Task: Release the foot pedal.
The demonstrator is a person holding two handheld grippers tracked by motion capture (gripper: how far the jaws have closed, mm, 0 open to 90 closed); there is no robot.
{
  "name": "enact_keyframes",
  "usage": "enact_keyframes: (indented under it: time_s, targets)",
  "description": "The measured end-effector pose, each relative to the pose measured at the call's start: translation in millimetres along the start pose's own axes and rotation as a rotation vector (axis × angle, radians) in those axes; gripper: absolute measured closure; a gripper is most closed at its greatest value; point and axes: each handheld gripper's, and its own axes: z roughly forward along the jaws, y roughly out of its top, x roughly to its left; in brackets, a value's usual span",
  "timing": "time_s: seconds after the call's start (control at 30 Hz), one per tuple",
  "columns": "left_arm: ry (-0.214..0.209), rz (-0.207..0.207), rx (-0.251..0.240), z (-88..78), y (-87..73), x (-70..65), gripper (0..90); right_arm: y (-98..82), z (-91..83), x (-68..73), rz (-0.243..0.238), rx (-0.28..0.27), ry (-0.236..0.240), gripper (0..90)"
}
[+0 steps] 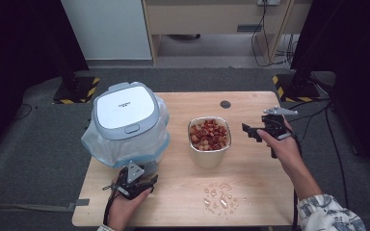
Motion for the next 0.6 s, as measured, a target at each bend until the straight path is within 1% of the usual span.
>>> enact_keyframes:
  time_s: [0.07, 0.1, 0.17, 0.2, 0.33, 0.37, 0.4, 0.43, 0.47, 0.5, 0.6]
  targets:
    - [0.002, 0.002, 0.001, 0.1, -0.1, 0.1, 32.1, -8.2, 1.7, 1.0, 0.0, 0.014, 0.001, 7.6]
    - [0.002, 0.002, 0.001, 0.1, -0.1, 0.1, 32.0, -8.2, 1.7, 1.0, 0.0, 0.014, 0.001, 7.6]
    - [0.001, 0.004, 0.004, 0.3, -0.2, 0.1, 32.0, -16.8, 3.5, 2.4, 0.005, 0.031, -0.001, 7.5]
    - [0.001, 0.006, 0.004, 0.5, -0.2, -0.2, 31.9, -25.7, 5.5, 3.7, 0.011, 0.044, 0.0, 7.4]
    - [0.0, 0.007, 0.005, 0.7, -0.3, -0.3, 31.9, -43.0, 10.5, 5.1, 0.017, 0.088, -0.01, 7.3]
    - [0.0, 0.007, 0.005, 0.7, -0.3, -0.3, 31.9, -43.0, 10.5, 5.1, 0.017, 0.088, -0.01, 7.3]
    - [0.001, 0.006, 0.005, 0.5, -0.4, -0.2, 31.9, -50.5, 12.9, 4.9, 0.027, 0.105, -0.016, 7.4]
    - [0.001, 0.006, 0.005, 0.5, -0.4, -0.2, 31.9, -50.5, 12.9, 4.9, 0.027, 0.105, -0.016, 7.4]
    - [0.001, 0.007, 0.005, 0.6, -0.4, -0.1, 31.9, -55.8, 14.8, 4.7, 0.041, 0.116, -0.021, 7.3]
    - [0.002, 0.008, 0.004, 0.7, -0.4, -0.1, 31.9, -57.7, 15.7, 4.3, 0.045, 0.114, -0.023, 7.4]
    - [0.002, 0.01, 0.005, 1.0, -0.5, -0.3, 31.7, -65.5, 20.1, 3.9, 0.066, 0.136, -0.033, 6.9]
